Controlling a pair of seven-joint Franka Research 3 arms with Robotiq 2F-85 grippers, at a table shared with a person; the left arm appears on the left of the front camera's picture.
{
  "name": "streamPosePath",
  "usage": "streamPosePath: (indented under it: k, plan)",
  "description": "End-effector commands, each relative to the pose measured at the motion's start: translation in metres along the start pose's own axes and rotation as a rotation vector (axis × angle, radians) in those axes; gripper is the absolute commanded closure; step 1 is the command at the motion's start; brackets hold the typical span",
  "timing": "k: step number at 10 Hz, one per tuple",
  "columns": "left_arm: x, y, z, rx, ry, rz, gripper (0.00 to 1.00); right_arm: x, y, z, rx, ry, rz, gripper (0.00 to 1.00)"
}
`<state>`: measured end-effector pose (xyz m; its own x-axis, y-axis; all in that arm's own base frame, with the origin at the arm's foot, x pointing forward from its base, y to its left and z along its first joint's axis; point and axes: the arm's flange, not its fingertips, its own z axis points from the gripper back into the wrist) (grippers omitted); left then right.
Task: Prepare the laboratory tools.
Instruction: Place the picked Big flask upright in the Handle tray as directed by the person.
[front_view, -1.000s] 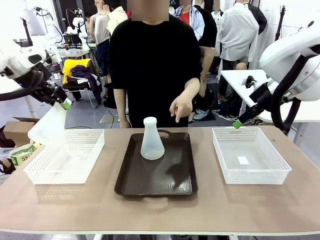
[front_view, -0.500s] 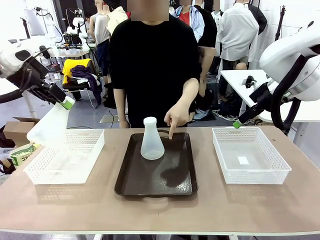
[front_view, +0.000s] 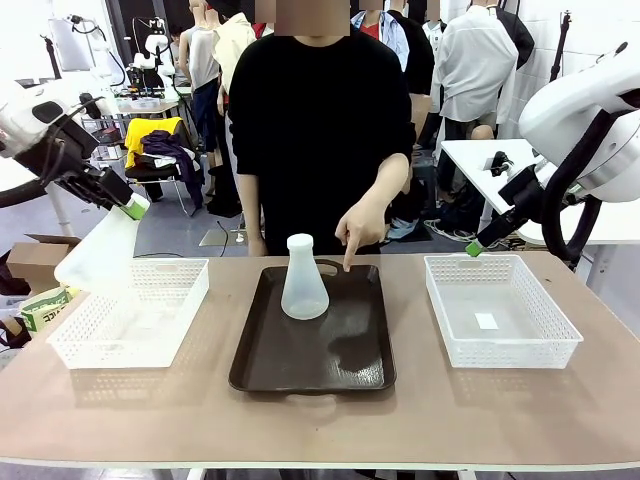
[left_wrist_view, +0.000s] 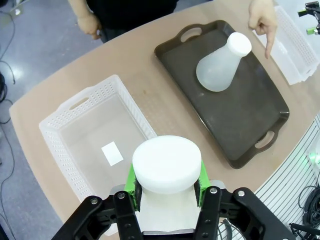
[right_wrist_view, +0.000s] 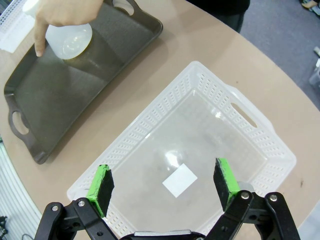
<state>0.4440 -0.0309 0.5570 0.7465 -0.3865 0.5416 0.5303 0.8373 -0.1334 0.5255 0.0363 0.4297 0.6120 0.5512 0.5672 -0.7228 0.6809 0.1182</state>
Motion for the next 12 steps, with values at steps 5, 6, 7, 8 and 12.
streamPosePath:
  k: [5, 6, 7, 8, 12]
  plan:
    - [0.015, -0.123, 0.02, -0.392, -0.184, -0.46, 1.0, -0.001, 0.0, 0.0, -0.003, 0.01, 0.004, 0.0]
    - [0.017, -0.14, 0.029, -0.474, -0.254, -0.525, 1.0, -0.001, 0.0, 0.0, -0.003, 0.01, 0.004, 0.0]
    - [0.022, -0.148, 0.026, -0.519, -0.339, -0.58, 1.0, -0.001, 0.0, 0.0, -0.003, 0.01, 0.004, 0.0]
    - [0.025, -0.163, 0.016, -0.576, -0.384, -0.622, 1.0, -0.001, 0.0, 0.0, -0.003, 0.01, 0.004, 0.0]
    - [0.027, -0.187, -0.062, -0.727, -0.434, -0.723, 1.0, -0.001, 0.0, 0.0, -0.003, 0.01, 0.004, 0.0]
